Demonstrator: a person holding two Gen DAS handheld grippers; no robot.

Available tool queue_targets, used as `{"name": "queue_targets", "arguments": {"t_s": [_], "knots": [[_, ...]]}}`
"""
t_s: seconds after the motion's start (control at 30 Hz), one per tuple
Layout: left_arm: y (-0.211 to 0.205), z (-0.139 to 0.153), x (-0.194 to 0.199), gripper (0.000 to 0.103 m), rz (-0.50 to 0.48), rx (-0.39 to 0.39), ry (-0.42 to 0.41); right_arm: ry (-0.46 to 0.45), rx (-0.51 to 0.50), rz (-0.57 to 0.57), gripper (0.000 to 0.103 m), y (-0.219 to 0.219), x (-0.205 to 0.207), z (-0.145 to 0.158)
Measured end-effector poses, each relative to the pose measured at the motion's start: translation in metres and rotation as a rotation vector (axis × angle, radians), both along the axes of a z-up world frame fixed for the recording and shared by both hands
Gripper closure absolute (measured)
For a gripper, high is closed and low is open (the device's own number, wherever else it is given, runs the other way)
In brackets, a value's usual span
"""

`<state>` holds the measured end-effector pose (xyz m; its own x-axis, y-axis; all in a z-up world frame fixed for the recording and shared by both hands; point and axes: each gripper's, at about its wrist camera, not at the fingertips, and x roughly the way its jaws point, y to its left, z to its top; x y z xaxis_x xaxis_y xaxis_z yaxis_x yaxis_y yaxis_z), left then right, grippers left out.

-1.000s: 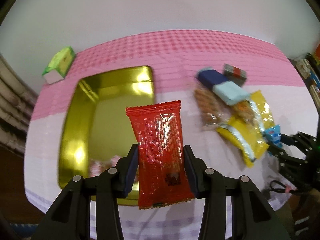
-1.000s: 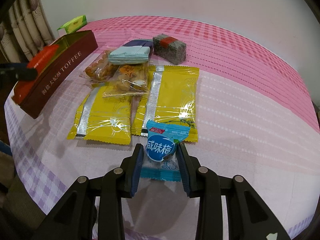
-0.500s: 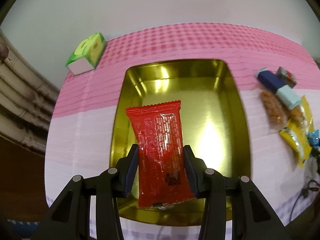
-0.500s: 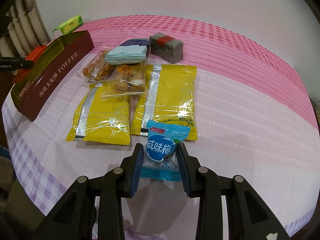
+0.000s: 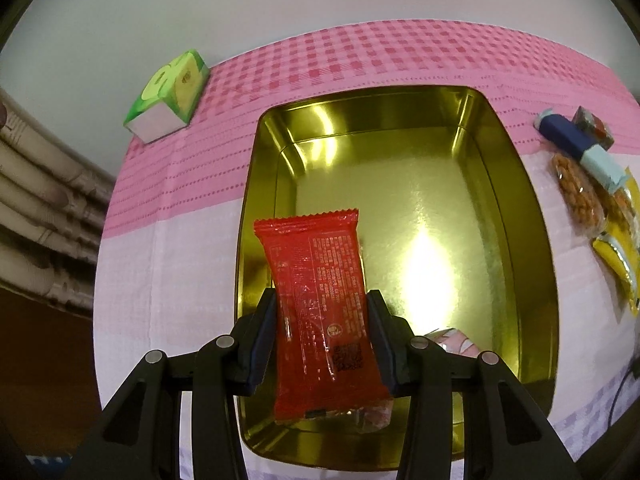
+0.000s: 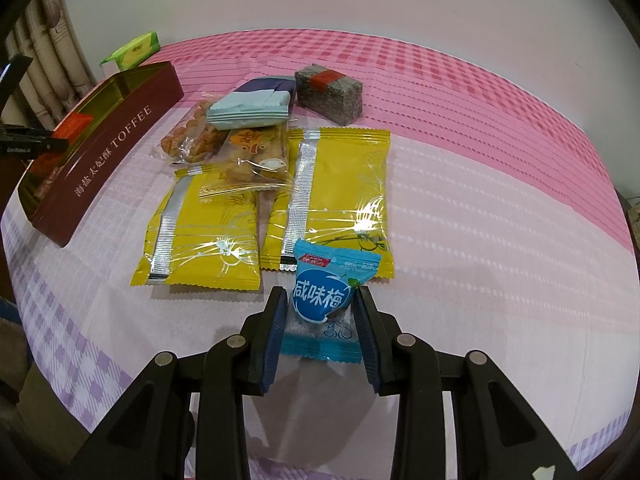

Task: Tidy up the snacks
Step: 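Lower the red packet into the tray and open the left gripper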

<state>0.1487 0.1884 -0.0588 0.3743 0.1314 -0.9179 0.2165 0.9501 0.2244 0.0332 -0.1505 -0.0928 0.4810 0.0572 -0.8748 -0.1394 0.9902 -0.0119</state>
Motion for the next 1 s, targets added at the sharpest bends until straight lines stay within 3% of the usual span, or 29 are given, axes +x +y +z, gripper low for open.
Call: {"name": "queue_targets", "arguments": {"t_s": [0.6,1.0], "knots": [[0.017,-0.001,-0.002,0.053,0.071,-0.015,-0.009,0.009,0.001,-0.017,0.072,0.0,0.002,0.0],[0.032,0.02,-0.03,0.048,0.126,-0.119,-0.079,0.011,0.006,-0.051,0.077,-0.002,0.001,0.001]]}}
